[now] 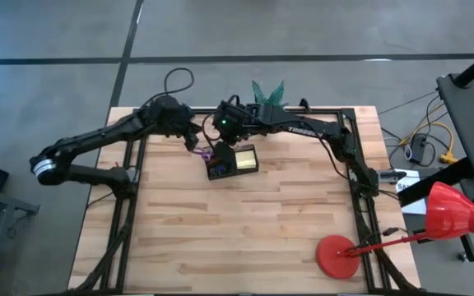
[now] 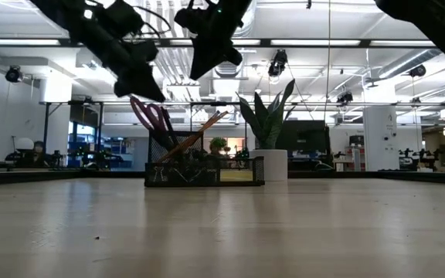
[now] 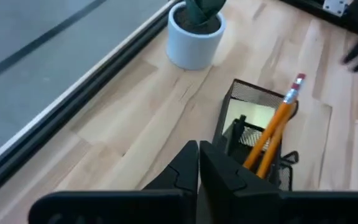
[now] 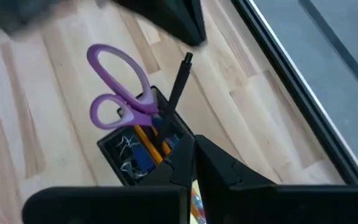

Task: Pick and place office supplies into organizer
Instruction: Put the pen into the desk organizer

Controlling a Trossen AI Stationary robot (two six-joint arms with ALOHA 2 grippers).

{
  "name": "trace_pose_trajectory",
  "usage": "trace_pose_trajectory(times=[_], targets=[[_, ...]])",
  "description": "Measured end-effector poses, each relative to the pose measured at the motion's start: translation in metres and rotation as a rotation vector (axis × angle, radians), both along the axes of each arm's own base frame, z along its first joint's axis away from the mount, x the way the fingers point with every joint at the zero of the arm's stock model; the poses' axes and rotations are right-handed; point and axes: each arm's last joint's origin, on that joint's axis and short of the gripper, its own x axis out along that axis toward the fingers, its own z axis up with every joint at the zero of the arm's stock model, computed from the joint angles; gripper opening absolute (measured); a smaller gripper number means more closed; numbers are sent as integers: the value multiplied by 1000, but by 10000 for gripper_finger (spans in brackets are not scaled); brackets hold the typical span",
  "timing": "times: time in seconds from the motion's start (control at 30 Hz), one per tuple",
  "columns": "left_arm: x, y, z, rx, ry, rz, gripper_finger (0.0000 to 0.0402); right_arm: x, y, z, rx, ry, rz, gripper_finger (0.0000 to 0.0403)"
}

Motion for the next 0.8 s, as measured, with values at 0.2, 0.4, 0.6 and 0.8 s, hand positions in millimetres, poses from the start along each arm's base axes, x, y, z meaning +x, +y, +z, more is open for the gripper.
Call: trace_pose_trajectory(times=[0.2,0.4,0.6,0.8], targets=[[13,9,-4,-7,-61,26,0,1,9,-2,14,9,0,9],[15,9,-16,-97,-3,28,0,2,23,-3,-11,24,-15,9],[13,0,-11,-199,-67,-34,0,2,24,-4,-33,34,-38,9],[8,-5,-4,-188,-90,-40,0,1,25,-4,-45,40,-55,9]])
